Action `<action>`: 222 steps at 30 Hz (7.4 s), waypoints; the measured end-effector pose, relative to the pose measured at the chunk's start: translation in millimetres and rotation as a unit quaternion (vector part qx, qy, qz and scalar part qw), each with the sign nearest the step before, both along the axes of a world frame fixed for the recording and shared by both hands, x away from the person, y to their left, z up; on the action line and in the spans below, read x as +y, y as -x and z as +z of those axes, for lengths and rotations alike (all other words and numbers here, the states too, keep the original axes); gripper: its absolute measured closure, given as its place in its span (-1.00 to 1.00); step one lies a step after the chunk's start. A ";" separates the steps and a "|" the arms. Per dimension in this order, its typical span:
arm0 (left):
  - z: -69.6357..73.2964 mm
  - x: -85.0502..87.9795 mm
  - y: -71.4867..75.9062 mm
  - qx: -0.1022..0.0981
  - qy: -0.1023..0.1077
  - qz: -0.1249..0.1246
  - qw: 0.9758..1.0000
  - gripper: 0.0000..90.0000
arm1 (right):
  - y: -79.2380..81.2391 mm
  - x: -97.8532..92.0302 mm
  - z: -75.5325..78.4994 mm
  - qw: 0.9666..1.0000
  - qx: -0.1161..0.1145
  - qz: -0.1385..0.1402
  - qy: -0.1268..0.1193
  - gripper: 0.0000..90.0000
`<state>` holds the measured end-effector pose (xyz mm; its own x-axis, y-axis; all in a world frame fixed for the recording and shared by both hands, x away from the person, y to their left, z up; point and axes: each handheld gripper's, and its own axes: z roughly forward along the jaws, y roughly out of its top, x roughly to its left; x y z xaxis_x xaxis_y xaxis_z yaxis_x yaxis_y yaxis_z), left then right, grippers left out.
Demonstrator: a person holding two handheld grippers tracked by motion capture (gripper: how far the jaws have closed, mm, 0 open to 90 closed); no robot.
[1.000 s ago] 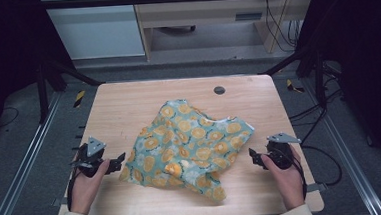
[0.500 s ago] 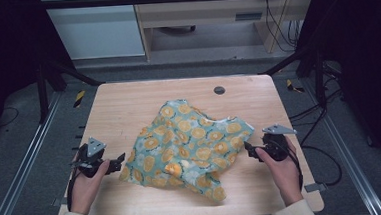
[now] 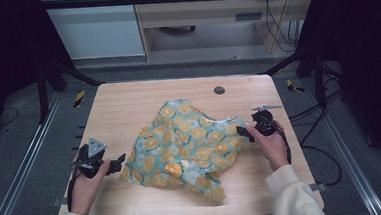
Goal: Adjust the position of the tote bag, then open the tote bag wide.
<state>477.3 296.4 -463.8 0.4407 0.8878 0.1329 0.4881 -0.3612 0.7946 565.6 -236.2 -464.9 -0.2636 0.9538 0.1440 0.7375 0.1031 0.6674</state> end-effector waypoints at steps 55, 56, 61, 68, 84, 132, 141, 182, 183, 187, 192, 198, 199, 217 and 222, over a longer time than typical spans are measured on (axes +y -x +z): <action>6.5 -74.1 -102.9 0.130 -0.006 -0.111 0.985 -0.86 | 61.1 67.7 54.9 0.965 -0.133 0.216 -0.060 0.95; 4.8 -74.2 -102.4 0.132 0.002 -0.107 0.985 -0.86 | 60.9 67.0 55.1 0.966 -0.132 0.214 -0.061 0.95; 1.9 -75.9 -102.1 0.145 0.000 -0.117 0.982 -0.85 | 59.7 64.2 54.7 0.966 -0.132 0.212 -0.061 0.95; -4.1 -80.9 -102.3 0.163 -0.007 -0.123 0.979 -0.83 | 59.3 61.8 54.8 0.967 -0.131 0.209 -0.063 0.95; -3.0 -86.1 -95.2 0.170 -0.031 -0.150 0.973 0.67 | 56.4 57.6 55.0 0.968 -0.131 0.205 -0.065 0.95; 62.1 -28.9 -18.9 0.016 -0.009 -0.083 0.996 1.00 | 68.1 17.4 102.7 0.964 -0.199 0.175 -0.028 1.00; 68.9 -27.2 -6.9 -0.001 -0.006 -0.085 0.996 1.00 | 76.2 15.7 106.5 0.961 -0.209 0.179 -0.033 1.00; 51.4 -17.2 74.9 -0.025 0.020 -0.124 0.992 1.00 | 163.9 1.3 66.7 0.952 -0.231 0.192 -0.059 1.00; 51.4 -17.2 74.9 -0.025 0.020 -0.124 0.992 1.00 | 163.9 1.3 66.7 0.952 -0.231 0.192 -0.059 1.00; 47.1 -18.2 77.2 -0.021 0.016 -0.131 0.991 1.00 | 166.0 -1.4 55.3 0.953 -0.226 0.190 -0.067 1.00; 40.3 -20.1 80.6 -0.010 0.006 -0.141 0.990 1.00 | 169.7 -4.4 45.2 0.954 -0.221 0.189 -0.076 1.00; 31.6 -25.8 82.5 0.006 -0.007 -0.155 0.988 1.00 | 175.0 -9.6 36.1 0.955 -0.214 0.192 -0.079 1.00; 30.3 -26.5 82.1 0.009 -0.009 -0.157 0.988 1.00 | 175.6 -9.9 34.8 0.955 -0.212 0.193 -0.079 1.00; 3.8 -44.0 75.3 0.086 -0.047 -0.219 0.971 1.00 | 179.3 -11.0 12.8 0.950 -0.161 0.253 -0.083 1.00; -2.8 -48.9 73.2 0.100 -0.060 -0.230 0.966 1.00 | 178.4 -9.2 10.2 0.950 -0.149 0.264 -0.075 1.00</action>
